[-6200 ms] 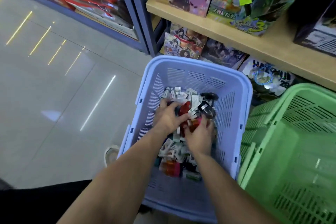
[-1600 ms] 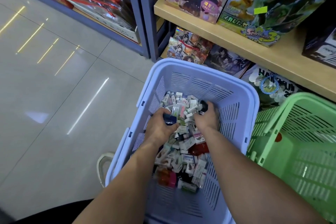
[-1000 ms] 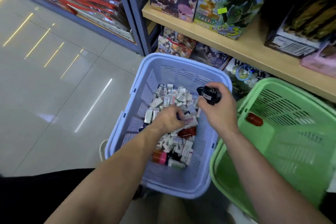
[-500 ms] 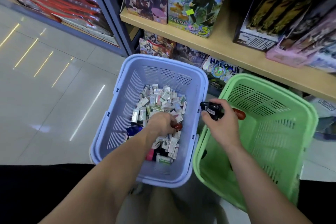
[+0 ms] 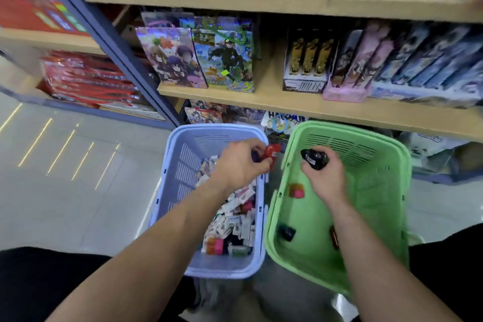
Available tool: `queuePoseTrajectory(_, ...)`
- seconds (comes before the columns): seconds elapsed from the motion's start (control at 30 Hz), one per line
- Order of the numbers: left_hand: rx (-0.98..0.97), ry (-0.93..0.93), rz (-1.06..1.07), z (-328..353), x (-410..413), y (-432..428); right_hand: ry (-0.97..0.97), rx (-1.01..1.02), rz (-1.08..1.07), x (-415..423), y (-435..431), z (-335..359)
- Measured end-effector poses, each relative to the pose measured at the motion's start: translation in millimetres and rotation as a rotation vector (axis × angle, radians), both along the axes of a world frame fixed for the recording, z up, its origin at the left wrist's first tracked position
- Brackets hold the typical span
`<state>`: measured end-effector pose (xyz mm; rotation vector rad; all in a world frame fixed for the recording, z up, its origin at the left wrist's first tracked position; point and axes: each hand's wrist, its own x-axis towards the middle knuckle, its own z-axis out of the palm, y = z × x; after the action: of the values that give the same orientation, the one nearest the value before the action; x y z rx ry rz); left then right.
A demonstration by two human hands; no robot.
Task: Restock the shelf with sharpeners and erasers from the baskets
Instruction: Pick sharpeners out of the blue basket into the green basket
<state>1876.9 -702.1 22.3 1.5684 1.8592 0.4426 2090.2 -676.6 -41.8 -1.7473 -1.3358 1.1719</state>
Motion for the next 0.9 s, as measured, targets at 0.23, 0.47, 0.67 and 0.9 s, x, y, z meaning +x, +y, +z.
queuePoseTrajectory(0.23, -0.237, -0.015, -0.091, -65, 149, -15, -0.305, -0.246, 0.097, 110, 25, -24)
queuePoseTrajectory(0.47, -0.568, -0.134, 0.264, -170, 186, -21, -0.33, -0.4, 0.254, 119, 20, -81)
queuePoseTrajectory(0.67, -0.594, -0.288, 0.363, -189, 188, -6, -0.304, -0.505, 0.272, 117, 9, -122)
queuePoseTrajectory(0.9, -0.57, -0.204, 0.036, -140, 163, -12, -0.368, -0.436, 0.228, 112, 18, -94)
